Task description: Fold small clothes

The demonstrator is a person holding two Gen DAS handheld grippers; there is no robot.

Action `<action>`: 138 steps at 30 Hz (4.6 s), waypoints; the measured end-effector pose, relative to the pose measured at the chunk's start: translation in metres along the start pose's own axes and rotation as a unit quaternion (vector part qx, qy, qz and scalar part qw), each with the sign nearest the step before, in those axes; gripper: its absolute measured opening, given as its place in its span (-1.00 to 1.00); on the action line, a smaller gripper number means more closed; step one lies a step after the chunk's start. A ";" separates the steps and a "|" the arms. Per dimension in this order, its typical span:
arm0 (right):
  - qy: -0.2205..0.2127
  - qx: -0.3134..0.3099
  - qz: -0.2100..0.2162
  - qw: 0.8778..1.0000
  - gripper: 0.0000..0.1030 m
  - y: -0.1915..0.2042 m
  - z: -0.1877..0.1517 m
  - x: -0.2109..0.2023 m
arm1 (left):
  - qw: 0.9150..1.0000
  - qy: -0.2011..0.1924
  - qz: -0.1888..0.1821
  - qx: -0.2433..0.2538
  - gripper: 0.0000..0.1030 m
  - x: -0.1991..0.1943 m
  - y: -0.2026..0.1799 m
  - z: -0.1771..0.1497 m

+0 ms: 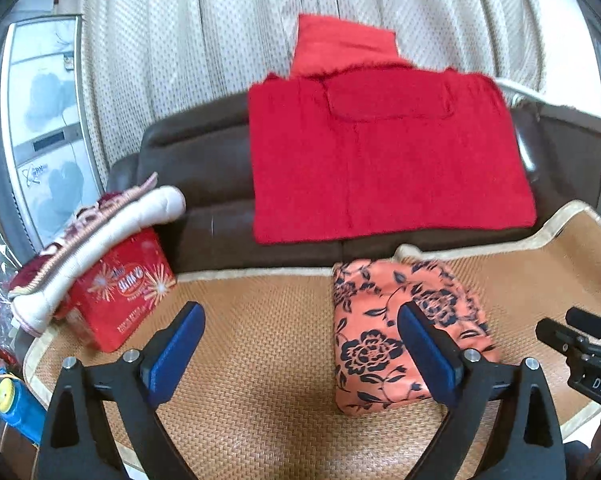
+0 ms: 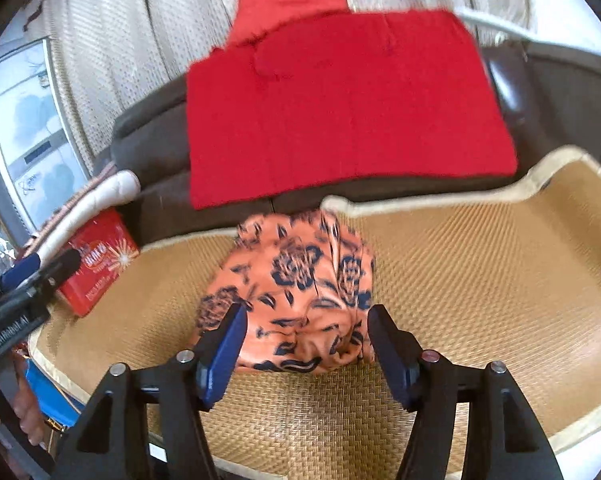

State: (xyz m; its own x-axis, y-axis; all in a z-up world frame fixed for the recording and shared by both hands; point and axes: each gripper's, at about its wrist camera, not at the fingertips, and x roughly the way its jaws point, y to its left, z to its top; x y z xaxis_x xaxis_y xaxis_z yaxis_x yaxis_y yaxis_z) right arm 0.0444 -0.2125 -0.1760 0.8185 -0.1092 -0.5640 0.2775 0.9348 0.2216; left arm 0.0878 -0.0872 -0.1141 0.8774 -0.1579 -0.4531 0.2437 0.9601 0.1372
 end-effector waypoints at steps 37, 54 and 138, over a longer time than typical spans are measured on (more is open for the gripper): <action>-0.040 -0.063 0.021 0.997 0.42 0.075 -0.006 -0.165 | 0.994 -0.089 0.068 -0.012 1.00 -0.168 0.042 0.018; -0.039 -0.048 0.009 0.998 0.42 0.074 -0.003 -0.157 | 0.995 -0.079 0.066 -0.006 1.00 -0.163 0.040 0.015; -0.071 -0.073 -0.029 0.994 0.42 0.115 0.027 -0.112 | 0.999 -0.033 0.012 -0.005 1.00 -0.109 0.064 0.001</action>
State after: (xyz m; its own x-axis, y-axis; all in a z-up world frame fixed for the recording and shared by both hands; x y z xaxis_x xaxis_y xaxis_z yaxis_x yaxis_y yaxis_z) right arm -0.0017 -0.1025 -0.0658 0.8689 -0.2003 -0.4526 0.2579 0.9637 0.0686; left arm 0.0078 -0.0089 -0.0549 0.9084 -0.1487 -0.3908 0.2175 0.9663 0.1379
